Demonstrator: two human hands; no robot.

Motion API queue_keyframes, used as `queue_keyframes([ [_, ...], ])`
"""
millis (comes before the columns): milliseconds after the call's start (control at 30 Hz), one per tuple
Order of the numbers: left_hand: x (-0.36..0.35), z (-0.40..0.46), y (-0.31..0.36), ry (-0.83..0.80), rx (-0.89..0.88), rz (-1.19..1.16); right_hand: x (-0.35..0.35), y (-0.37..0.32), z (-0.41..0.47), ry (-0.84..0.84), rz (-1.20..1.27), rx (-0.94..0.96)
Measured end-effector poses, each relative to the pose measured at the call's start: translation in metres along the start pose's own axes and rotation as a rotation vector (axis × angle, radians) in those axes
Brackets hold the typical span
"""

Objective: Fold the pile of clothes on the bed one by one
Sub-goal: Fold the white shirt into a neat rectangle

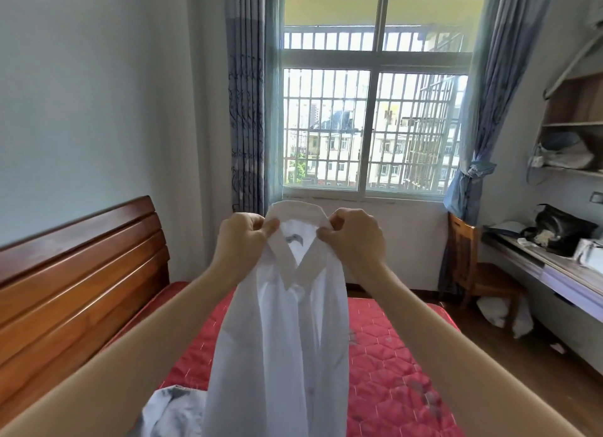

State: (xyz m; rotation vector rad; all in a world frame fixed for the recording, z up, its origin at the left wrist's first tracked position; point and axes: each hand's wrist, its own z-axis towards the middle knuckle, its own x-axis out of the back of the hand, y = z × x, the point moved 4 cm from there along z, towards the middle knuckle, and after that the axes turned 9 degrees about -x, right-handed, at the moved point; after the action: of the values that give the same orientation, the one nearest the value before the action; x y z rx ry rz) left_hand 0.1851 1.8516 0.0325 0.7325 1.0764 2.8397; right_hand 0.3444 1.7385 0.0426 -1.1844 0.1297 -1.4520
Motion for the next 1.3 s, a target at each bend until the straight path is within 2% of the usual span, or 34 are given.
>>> queue_keyframes([
  [200, -0.017, -0.014, 0.024, 0.051, 0.011, -0.229, -0.011, -0.037, -0.034, 0.021, 0.181, 0.197],
  [333, -0.009, -0.017, 0.025, 0.005, 0.095, -0.606, -0.008, -0.039, -0.037, -0.212, 0.362, 0.275],
  [433, -0.006, -0.019, 0.019, -0.001, 0.102, -0.642, -0.009, -0.034, -0.035, -0.335, 0.327, 0.307],
  [567, -0.009, -0.023, 0.019, -0.070, 0.040, -0.561, 0.010, -0.027, -0.018, -0.136, 0.255, 0.339],
  [633, -0.011, -0.025, 0.025, -0.138, -0.035, -0.486, 0.013, -0.027, -0.009, -0.264, 0.280, 0.312],
  [733, -0.012, -0.026, 0.029, -0.155, -0.176, -0.314, 0.009, -0.025, -0.005, -0.621, 0.488, 0.187],
  [767, -0.012, -0.026, 0.029, -0.140, -0.218, -0.249, 0.009, -0.024, -0.005, -0.650, 0.544, 0.175],
  [900, -0.007, -0.028, 0.019, -0.063, -0.255, -0.242, 0.003, -0.015, -0.004, -0.521, 0.649, 0.161],
  [1033, -0.019, -0.046, -0.023, -0.171, -0.119, -0.294, 0.001, -0.005, 0.002, -0.459, 0.717, 0.085],
  [1233, -0.043, -0.091, -0.113, -0.195, -0.043, 0.097, 0.015, 0.006, 0.016, -0.362, 0.741, 0.015],
  [1300, -0.055, -0.107, -0.124, -0.173, -0.035, 0.126, 0.016, 0.009, 0.020, -0.323, 0.727, -0.014],
])
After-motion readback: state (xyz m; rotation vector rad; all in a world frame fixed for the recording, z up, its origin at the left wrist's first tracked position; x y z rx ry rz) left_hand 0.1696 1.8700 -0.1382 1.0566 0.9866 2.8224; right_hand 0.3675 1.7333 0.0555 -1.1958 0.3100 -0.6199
